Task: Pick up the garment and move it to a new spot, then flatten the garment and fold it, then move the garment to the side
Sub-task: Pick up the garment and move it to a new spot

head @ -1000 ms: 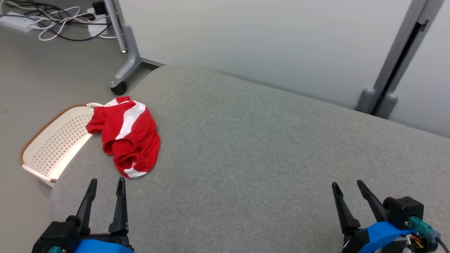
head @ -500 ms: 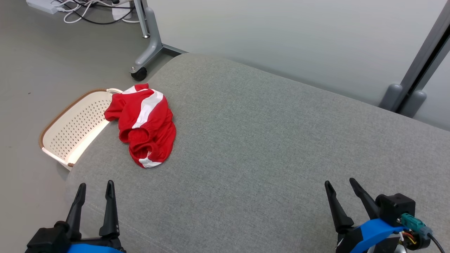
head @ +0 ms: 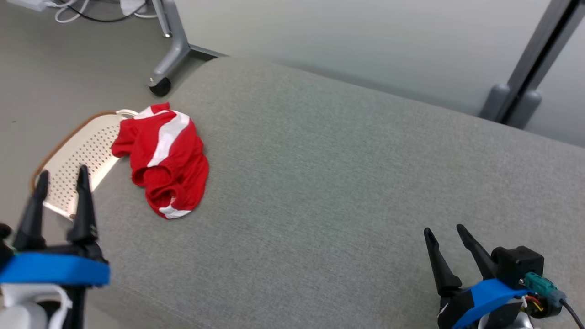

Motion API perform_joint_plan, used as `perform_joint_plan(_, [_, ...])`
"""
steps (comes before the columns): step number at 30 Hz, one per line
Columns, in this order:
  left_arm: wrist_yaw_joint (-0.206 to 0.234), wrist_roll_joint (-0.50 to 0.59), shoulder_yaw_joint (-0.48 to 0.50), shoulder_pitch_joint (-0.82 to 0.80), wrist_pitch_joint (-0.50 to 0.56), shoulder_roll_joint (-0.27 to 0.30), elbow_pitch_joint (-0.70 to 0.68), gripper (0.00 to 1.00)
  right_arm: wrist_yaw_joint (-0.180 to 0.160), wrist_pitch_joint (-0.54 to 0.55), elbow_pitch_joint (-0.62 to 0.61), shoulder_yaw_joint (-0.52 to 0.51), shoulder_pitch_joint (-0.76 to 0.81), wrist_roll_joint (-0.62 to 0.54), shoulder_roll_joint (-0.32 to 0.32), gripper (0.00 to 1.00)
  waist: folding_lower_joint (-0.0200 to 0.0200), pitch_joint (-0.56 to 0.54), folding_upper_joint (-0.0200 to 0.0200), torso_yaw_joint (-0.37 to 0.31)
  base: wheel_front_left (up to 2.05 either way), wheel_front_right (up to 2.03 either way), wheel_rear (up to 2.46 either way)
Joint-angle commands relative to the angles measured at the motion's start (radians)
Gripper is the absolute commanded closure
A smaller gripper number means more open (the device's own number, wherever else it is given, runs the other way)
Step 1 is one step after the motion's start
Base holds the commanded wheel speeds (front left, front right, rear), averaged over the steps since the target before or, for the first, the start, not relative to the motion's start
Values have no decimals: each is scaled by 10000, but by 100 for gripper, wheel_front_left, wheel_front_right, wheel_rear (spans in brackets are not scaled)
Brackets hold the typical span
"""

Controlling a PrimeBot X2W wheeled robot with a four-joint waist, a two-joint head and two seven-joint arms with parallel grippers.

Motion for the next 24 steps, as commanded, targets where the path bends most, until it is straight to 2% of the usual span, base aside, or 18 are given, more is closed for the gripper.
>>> perform_joint_plan(1, [-14, -170, 125, -317, 293, 169, -90, 0, 5, -12, -74, -21, -158, -35, -26, 0, -1, 129, -2, -74, 0, 0, 0])
perform_joint_plan(7, [100, -1614, 732, -1687, 2797, 1038, 464, 0, 5, 115, -343, 2, -549, -248, -43, 0, -1, 1098, -2, -692, 0, 0, 0])
perform_joint_plan(13, [653, -2316, 1233, -2636, 4474, 1787, 1599, 0, 5, 278, -849, -116, -1025, -407, -403, 0, -1, 2510, -2, -1407, 0, 0, 0])
perform_joint_plan(20, [1168, -2705, 1624, -3593, 5283, 2258, 2643, 0, 4, 636, -1711, -314, -1365, -532, -816, 0, -1, 4011, -2, -2094, 0, 0, 0])
perform_joint_plan(24, [1286, -2707, 1596, -4140, 5710, 2677, 3660, 0, 4, 788, -2091, -394, -1465, -529, -970, 0, -1, 4564, -2, -2388, 0, 0, 0])
